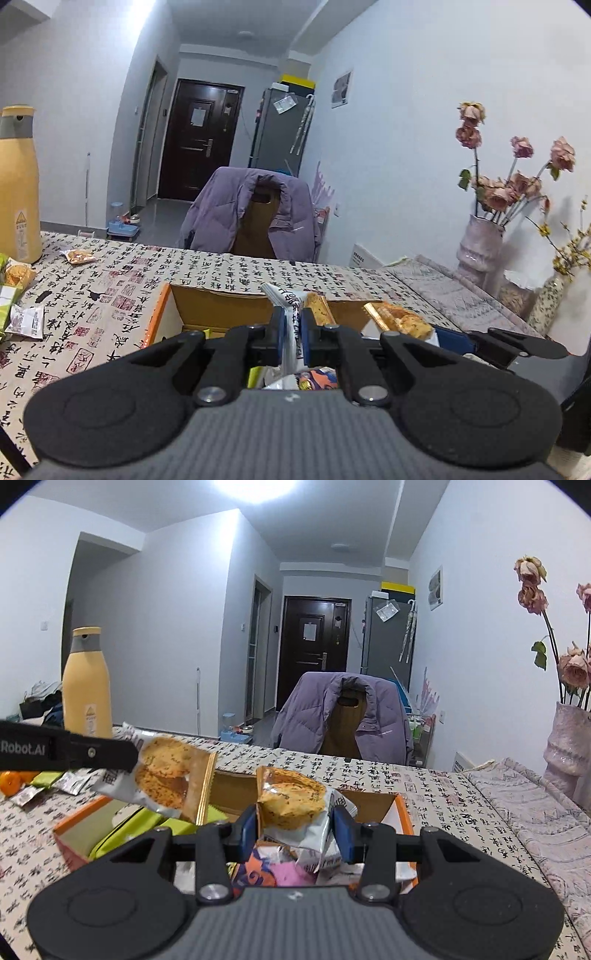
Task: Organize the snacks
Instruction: 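Carry both cookie packs over the box and lower them in, then open both grippers and withdraw toward the pink packet on the table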
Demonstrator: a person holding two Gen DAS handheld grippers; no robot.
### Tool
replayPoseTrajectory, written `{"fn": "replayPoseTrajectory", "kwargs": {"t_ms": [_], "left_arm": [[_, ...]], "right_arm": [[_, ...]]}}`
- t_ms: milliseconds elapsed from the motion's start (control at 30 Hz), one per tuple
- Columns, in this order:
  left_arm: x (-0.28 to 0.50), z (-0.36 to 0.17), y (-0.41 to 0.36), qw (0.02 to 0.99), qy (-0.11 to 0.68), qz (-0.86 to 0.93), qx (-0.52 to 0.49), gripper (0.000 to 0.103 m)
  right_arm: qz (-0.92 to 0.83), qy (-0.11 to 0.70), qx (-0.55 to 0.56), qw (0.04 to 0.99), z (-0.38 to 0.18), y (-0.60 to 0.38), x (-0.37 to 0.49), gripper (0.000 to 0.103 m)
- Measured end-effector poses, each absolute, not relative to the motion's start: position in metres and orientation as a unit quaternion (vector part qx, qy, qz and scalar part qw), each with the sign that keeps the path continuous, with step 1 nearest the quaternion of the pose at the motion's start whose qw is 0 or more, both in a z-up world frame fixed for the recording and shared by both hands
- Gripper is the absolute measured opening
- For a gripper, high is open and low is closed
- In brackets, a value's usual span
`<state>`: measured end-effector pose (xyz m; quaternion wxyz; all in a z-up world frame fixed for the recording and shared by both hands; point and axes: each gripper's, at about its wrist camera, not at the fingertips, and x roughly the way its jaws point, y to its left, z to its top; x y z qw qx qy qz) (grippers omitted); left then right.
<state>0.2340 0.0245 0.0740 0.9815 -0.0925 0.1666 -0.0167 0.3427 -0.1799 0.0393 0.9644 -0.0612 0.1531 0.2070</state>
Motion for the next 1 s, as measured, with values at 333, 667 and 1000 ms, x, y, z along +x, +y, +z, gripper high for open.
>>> {"fn": "replayPoseTrajectory", "kwargs": {"t_ms": [333, 667, 1000], "left_arm": [[0.27, 0.044, 0.039, 0.976, 0.189, -0.004, -0.106, 0.01], [0.272, 0.029, 0.052, 0.973, 0.206, -0.007, -0.108, 0.013], [0.263, 0.032, 0.048, 0.979, 0.177, 0.041, -0.091, 0.103]], "right_arm": [[0.201, 0.146, -0.045, 0.968, 0.019, -0.182, 0.365, 0.042], [0.203, 0.172, -0.041, 0.963, 0.005, -0.187, 0.371, 0.064], [0.188, 0.174, -0.01, 0.967, 0.004, -0.199, 0.374, 0.103]]}}
